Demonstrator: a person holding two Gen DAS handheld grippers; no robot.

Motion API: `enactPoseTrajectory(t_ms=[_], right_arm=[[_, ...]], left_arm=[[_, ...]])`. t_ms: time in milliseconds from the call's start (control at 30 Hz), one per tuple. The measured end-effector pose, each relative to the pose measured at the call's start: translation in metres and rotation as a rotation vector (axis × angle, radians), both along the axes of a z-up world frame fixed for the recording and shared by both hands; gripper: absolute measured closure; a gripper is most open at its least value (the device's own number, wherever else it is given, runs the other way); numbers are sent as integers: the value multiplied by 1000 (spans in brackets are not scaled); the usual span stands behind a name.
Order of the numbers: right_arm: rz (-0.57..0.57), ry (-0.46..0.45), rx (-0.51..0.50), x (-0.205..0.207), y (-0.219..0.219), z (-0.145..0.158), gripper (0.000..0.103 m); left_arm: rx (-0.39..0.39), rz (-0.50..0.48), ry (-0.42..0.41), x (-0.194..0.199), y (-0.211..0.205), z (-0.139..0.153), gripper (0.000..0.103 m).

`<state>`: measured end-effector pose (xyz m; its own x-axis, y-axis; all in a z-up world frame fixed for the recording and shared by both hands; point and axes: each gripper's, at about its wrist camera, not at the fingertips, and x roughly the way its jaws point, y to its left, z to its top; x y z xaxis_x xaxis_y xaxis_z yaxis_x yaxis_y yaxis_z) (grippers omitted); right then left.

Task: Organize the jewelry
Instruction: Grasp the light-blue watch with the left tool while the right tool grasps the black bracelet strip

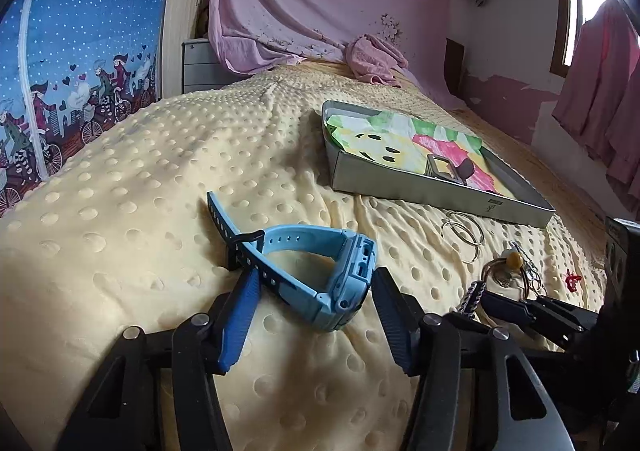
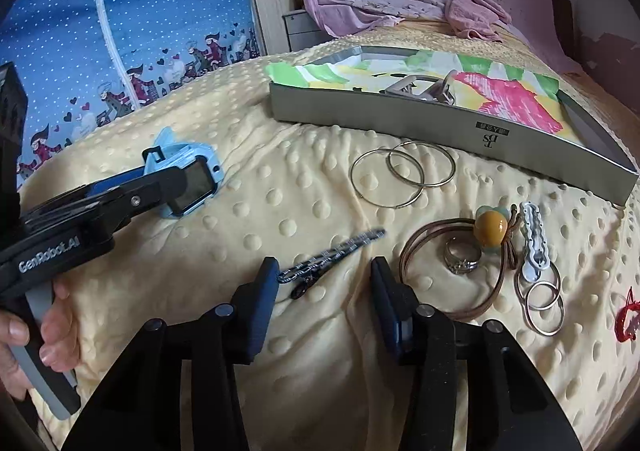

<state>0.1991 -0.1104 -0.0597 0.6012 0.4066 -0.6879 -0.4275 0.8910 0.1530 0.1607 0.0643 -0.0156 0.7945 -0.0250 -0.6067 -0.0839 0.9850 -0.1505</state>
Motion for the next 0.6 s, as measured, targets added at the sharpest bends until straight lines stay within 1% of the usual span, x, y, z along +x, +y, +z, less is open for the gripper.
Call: enactPoseTrajectory(t_ms=[33, 67, 133, 200, 267, 333, 433, 600], right_arm=[[-4, -1, 5, 2, 0, 0, 63], [-6, -1, 8, 3, 0, -1, 63], [-12, -6, 17, 4, 0, -1, 67], [-18, -5, 27, 5, -2, -2, 71], [-25, -3, 42, 6, -5, -2, 74], [-32, 0, 54, 7, -8, -3, 80], [-37, 5, 72, 8, -10, -5, 83], [-42, -1, 84, 8, -13, -7, 85]], left_arm=[[-4, -8, -1, 0, -1, -1, 54], [-6, -14, -2, 0, -1, -1, 55], [-4, -22, -1, 0, -3, -3, 61], [5, -24, 1, 0, -6, -4, 65], [9, -28, 2, -1, -8, -5, 67], [6, -32, -1, -2, -8, -5, 70], [-5, -41, 1, -2, -9, -6, 76], [-15, -44, 0, -4, -11, -7, 77]])
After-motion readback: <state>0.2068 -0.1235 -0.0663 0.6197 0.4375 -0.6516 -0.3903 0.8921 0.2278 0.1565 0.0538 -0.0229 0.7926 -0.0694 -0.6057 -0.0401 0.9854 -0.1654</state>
